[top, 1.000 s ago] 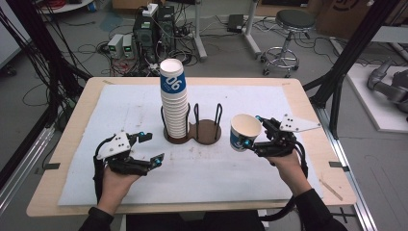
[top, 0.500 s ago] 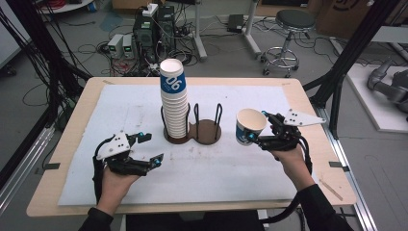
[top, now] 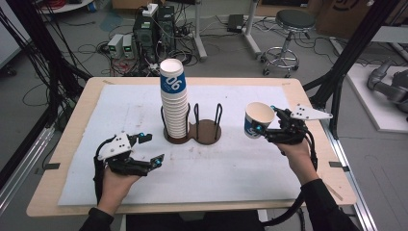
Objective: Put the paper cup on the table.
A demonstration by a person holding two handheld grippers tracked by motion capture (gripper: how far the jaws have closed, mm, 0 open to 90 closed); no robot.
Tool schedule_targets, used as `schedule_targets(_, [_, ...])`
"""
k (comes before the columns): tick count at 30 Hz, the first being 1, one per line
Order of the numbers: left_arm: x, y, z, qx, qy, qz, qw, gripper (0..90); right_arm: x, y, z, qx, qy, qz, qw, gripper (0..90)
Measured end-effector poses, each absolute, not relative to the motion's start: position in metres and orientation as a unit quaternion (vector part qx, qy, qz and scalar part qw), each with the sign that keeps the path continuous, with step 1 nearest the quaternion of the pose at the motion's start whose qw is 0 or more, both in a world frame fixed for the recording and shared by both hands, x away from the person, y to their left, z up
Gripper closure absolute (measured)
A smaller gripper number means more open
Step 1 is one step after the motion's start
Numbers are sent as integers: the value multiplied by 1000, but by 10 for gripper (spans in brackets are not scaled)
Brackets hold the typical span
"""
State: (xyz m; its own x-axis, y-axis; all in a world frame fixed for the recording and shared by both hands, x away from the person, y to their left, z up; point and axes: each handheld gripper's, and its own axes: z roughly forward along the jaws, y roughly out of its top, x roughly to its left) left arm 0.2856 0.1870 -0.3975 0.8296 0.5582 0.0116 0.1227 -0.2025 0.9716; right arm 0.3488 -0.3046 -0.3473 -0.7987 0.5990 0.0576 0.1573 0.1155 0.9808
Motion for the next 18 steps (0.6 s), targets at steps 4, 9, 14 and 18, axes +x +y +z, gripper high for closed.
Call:
schedule_targets(4, [286,187,-398,753,228,184,589,174,355,-312,-348,275,718,610,192,227])
schedule_targets(9, [286,187,-399,754,225,181,591,174,363,-319,-351,294,708,606,211,226])
schedule_targets(14, [285,185,-399,755,223,182,588,174,369,-321,-354,305,704,601,225,226])
schedule_targets(18, [285,185,-399,756,223,182,588,174,375,-322,-357,310,703,596,236,226])
